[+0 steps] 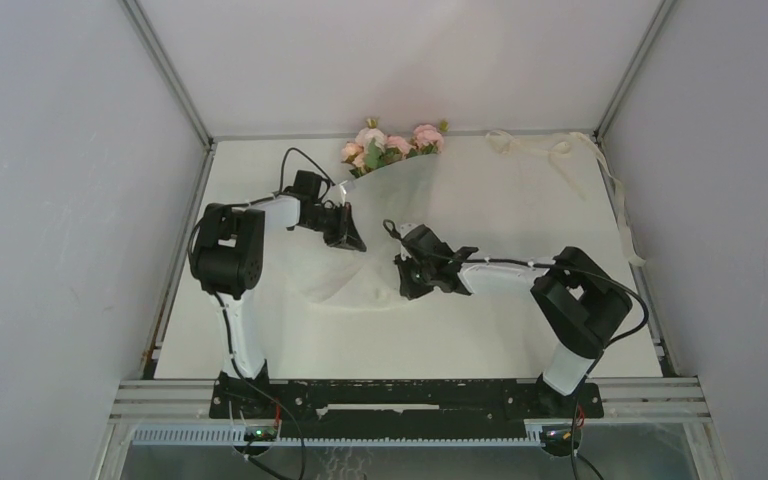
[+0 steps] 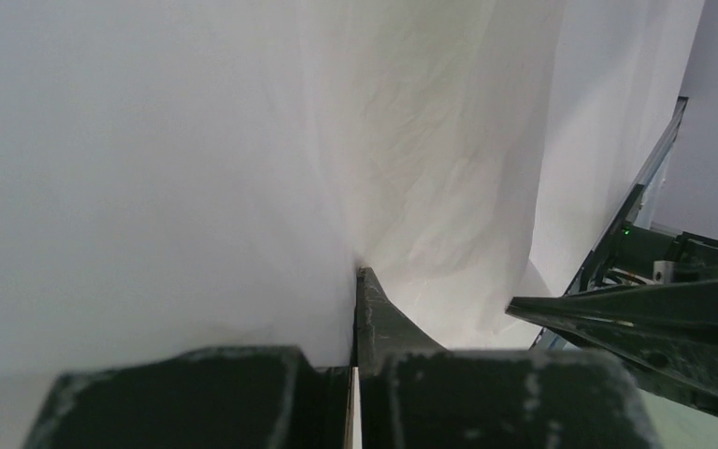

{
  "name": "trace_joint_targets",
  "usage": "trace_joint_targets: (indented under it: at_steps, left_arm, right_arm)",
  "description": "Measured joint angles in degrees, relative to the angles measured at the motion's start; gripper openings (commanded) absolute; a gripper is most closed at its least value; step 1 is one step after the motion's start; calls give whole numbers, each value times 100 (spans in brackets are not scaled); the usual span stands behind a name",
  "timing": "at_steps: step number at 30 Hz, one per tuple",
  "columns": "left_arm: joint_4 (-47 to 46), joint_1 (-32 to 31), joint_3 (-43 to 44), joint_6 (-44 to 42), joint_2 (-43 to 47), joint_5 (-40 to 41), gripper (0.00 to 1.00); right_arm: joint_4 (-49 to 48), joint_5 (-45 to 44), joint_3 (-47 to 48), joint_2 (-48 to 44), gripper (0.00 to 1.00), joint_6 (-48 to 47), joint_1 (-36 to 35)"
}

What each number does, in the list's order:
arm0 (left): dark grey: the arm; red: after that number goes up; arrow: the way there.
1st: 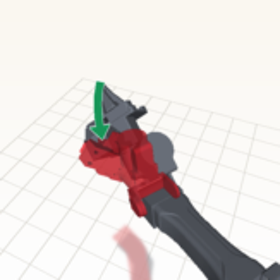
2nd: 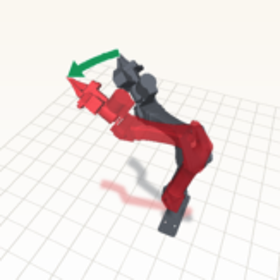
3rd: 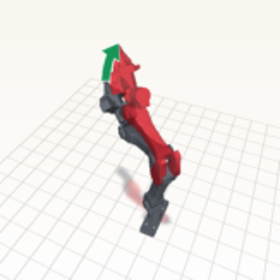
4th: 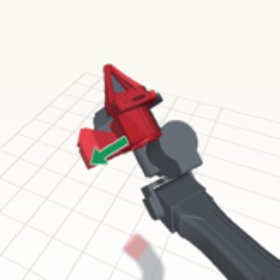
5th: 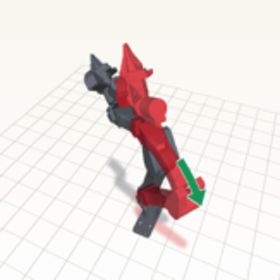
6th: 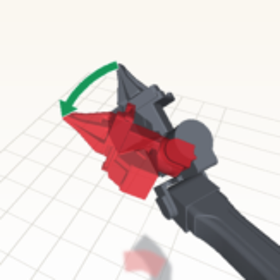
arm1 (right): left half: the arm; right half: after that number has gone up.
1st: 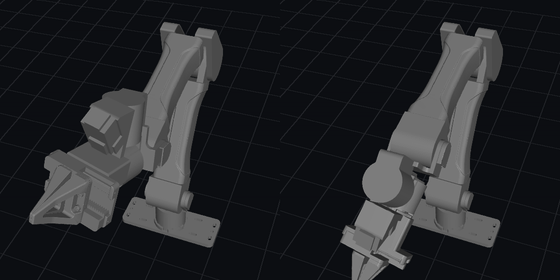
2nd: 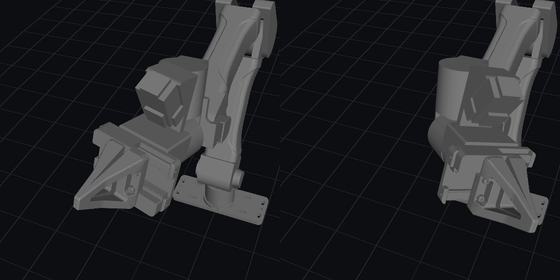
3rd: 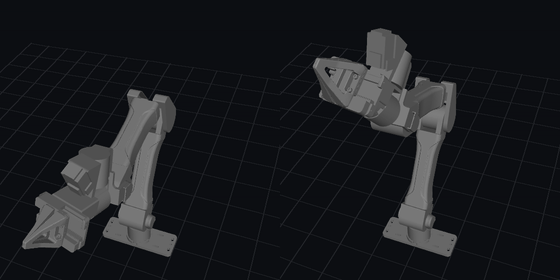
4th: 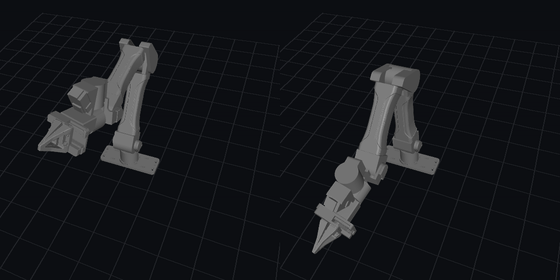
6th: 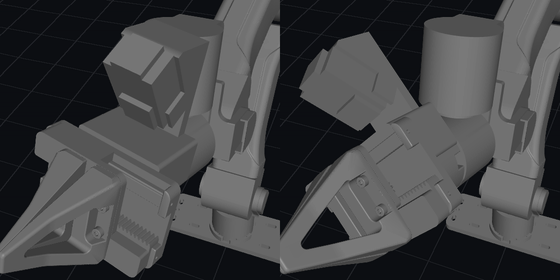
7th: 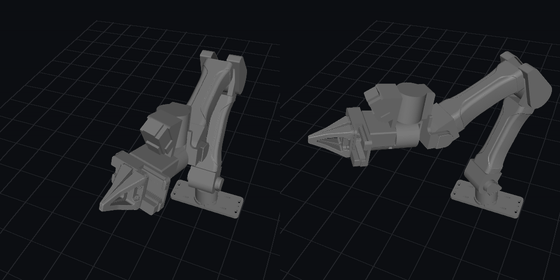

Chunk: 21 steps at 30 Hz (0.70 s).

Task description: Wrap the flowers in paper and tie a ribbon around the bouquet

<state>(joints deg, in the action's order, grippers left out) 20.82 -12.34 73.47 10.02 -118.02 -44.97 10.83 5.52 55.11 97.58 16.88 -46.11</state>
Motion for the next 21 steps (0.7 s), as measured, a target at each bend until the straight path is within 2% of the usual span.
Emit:
trace_joint_targets:
  at_steps: [3, 7, 13, 17, 21]
  left_arm:
    - [188, -15, 22, -101, 7, -22, 0]
    - [409, -70, 22, -240, 7, -24, 0]
    - [472, -61, 22, -435, 7, 44, 0]
    - [470, -13, 22, -555, 7, 129, 0]
    - [483, 2, 22, -612, 28, 136, 0]
  right_arm:
    - [-332, 4, -431, -17, 6, 157, 0]
    - [-590, -37, -855, -264, 15, 367, -20]
    - [15, -157, -1027, -741, 31, 402, -192]
    - [706, -81, -1058, -1204, 32, 302, -149]
    - [942, -9, -802, -1397, 26, 214, -72]
